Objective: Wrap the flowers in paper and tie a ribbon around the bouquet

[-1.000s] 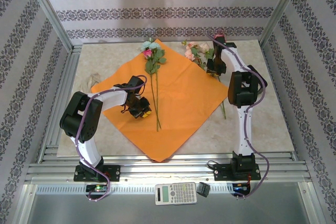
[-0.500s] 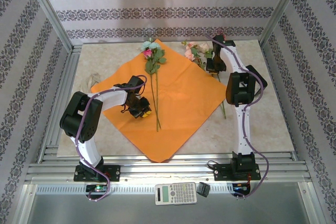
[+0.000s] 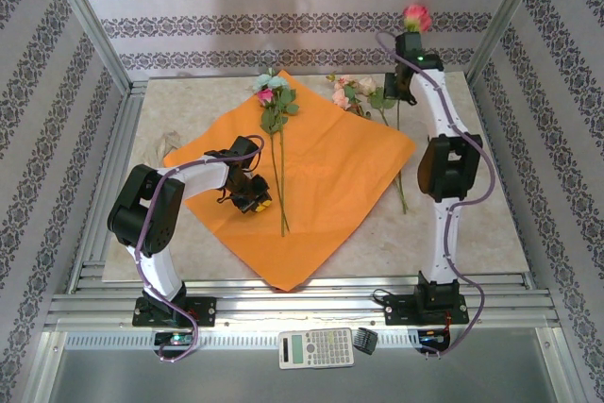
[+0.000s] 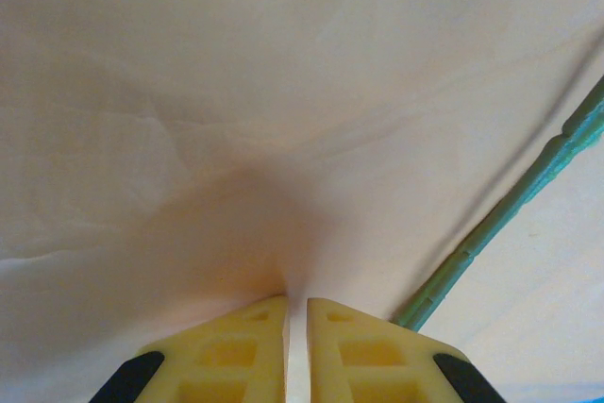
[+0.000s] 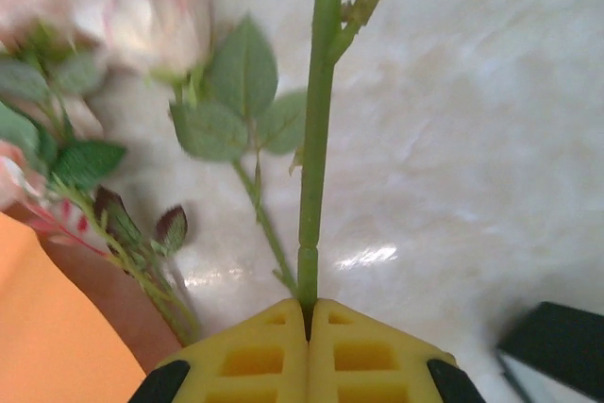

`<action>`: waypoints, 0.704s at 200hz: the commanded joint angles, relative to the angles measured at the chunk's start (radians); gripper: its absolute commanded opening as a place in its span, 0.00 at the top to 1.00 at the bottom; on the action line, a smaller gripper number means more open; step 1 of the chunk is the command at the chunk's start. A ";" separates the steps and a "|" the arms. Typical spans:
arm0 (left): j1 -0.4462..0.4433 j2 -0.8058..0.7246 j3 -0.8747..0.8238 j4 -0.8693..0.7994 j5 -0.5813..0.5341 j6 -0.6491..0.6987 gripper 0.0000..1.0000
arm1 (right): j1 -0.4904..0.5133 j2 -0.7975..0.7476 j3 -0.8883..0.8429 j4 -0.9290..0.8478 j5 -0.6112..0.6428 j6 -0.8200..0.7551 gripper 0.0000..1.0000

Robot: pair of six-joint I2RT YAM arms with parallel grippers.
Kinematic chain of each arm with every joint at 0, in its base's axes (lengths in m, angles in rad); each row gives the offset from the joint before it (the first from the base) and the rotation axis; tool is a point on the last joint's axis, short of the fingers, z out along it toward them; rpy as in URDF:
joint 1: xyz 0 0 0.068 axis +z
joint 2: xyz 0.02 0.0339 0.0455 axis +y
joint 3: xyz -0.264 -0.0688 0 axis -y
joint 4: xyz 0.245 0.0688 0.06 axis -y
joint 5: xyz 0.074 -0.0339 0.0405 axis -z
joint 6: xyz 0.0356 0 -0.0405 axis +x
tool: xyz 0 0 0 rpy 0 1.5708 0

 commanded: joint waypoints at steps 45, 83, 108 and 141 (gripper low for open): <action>0.012 0.014 0.012 -0.015 -0.012 0.018 0.87 | -0.023 -0.248 -0.010 0.110 0.130 -0.020 1.00; 0.012 0.015 0.011 -0.006 -0.011 0.017 0.87 | -0.005 -0.358 0.001 0.129 0.078 -0.039 1.00; 0.012 0.014 0.010 -0.002 -0.011 0.017 0.87 | 0.068 -0.391 -0.044 0.113 -0.081 -0.045 1.00; 0.012 0.010 0.010 -0.002 -0.012 0.018 0.87 | 0.247 -0.422 -0.283 0.163 -0.210 0.048 1.00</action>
